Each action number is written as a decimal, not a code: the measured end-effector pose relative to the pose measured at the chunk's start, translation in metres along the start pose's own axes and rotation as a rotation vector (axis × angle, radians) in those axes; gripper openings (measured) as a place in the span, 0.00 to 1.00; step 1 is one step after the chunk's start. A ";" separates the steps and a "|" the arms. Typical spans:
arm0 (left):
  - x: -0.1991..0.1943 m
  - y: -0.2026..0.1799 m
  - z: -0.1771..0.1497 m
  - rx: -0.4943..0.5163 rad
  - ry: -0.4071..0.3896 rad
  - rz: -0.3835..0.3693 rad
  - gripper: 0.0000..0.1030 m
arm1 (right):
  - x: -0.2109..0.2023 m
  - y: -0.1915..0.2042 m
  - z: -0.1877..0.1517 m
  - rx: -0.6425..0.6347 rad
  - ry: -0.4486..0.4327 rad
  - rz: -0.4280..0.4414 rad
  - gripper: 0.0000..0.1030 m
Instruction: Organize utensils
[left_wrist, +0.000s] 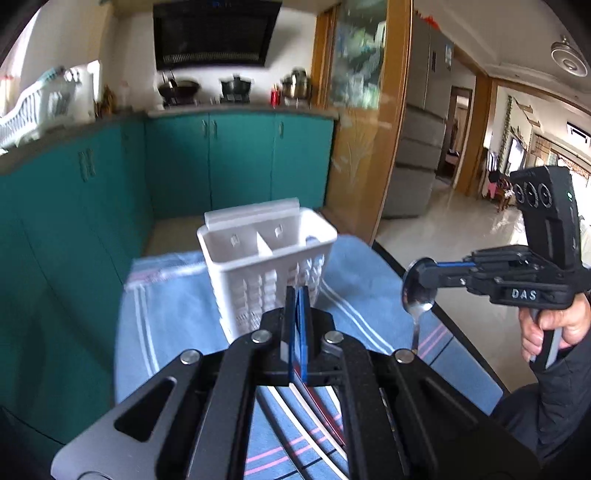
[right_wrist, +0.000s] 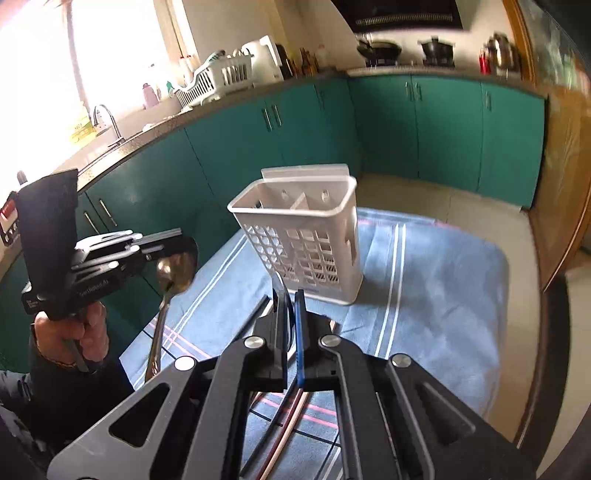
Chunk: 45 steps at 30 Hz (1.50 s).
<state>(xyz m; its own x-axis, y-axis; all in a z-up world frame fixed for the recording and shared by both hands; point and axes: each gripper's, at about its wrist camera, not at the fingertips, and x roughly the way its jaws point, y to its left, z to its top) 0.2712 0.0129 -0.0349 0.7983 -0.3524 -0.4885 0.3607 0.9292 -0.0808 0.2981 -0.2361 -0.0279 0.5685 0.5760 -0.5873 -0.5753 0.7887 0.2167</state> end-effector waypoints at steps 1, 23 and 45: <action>-0.011 -0.001 0.003 0.007 -0.040 0.015 0.02 | -0.006 0.006 0.002 -0.006 -0.020 -0.016 0.04; -0.115 0.018 0.023 -0.034 -0.266 0.097 0.02 | -0.023 0.084 0.111 -0.198 -0.376 -0.524 0.03; -0.098 0.055 0.013 -0.103 -0.235 0.157 0.02 | 0.101 0.039 0.057 -0.054 -0.254 -0.625 0.80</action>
<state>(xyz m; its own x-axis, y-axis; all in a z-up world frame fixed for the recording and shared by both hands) 0.2187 0.0970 0.0195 0.9344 -0.2089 -0.2885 0.1831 0.9765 -0.1141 0.3666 -0.1347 -0.0339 0.9209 0.0527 -0.3861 -0.1181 0.9820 -0.1476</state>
